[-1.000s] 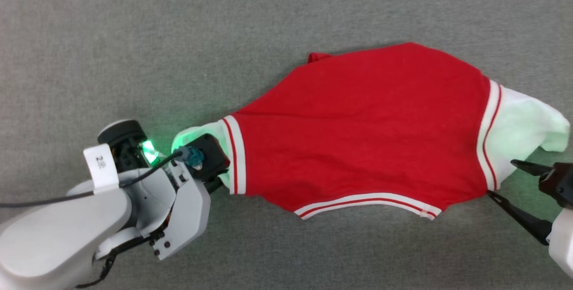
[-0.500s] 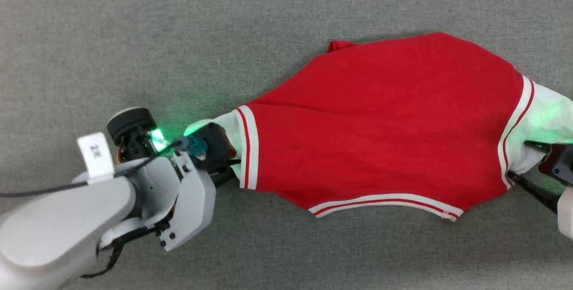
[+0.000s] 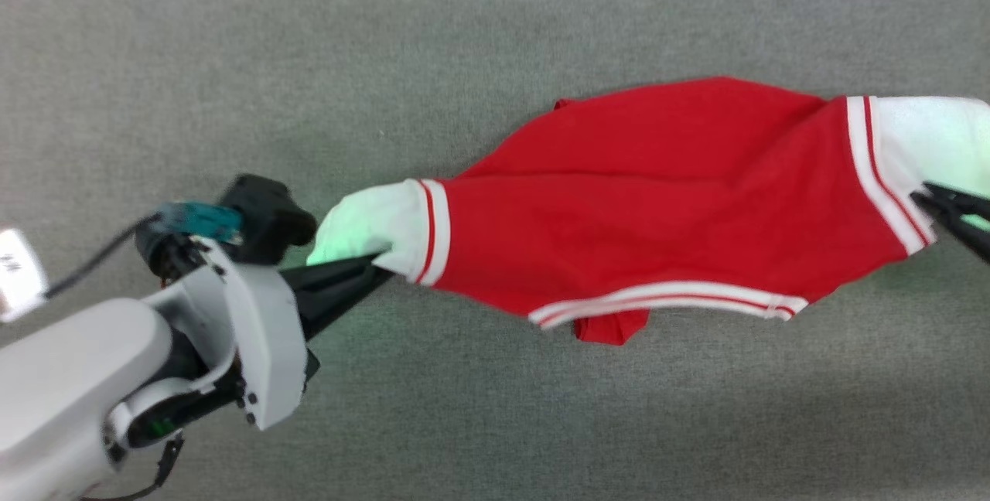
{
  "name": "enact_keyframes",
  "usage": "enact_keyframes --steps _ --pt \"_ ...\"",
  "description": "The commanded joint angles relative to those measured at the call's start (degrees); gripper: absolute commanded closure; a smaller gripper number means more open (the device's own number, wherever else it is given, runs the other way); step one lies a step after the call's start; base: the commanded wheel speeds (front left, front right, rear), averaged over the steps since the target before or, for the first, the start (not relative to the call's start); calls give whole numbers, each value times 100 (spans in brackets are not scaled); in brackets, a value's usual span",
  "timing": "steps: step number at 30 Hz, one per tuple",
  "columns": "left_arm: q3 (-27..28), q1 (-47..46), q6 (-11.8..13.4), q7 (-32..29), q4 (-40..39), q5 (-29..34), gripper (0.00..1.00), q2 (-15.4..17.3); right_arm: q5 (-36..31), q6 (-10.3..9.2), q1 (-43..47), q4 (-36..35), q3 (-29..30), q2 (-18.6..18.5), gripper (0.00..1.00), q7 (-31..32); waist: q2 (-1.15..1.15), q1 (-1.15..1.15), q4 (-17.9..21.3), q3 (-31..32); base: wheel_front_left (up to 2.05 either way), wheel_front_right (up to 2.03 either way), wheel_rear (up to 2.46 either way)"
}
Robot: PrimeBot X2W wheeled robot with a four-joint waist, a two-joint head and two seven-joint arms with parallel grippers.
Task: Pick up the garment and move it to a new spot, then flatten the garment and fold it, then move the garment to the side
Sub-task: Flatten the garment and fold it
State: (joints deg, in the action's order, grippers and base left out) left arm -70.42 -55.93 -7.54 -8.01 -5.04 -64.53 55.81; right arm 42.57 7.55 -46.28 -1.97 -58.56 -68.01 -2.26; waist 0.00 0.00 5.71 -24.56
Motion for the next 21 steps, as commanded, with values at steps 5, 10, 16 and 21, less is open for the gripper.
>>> enact_keyframes --steps 5,10,16,21 --pt "341 115 15 483 -470 -524 100 300 529 -12 177 -392 530 -303 100 -184 0 0 -129 391 0 0 0" --pt "509 55 15 675 -418 -786 100 222 848 -12 94 -356 778 -139 100 -72 0 0 -237 292 0 0 0" --pt "776 -630 15 654 304 -1411 100 -530 1291 -12 -734 274 920 730 100 455 0 0 -364 -130 0 0 0" --pt "1221 -1768 14 478 1512 -1844 100 -1146 1149 -12 -2170 1310 994 1546 100 894 0 0 -352 -659 0 0 0"
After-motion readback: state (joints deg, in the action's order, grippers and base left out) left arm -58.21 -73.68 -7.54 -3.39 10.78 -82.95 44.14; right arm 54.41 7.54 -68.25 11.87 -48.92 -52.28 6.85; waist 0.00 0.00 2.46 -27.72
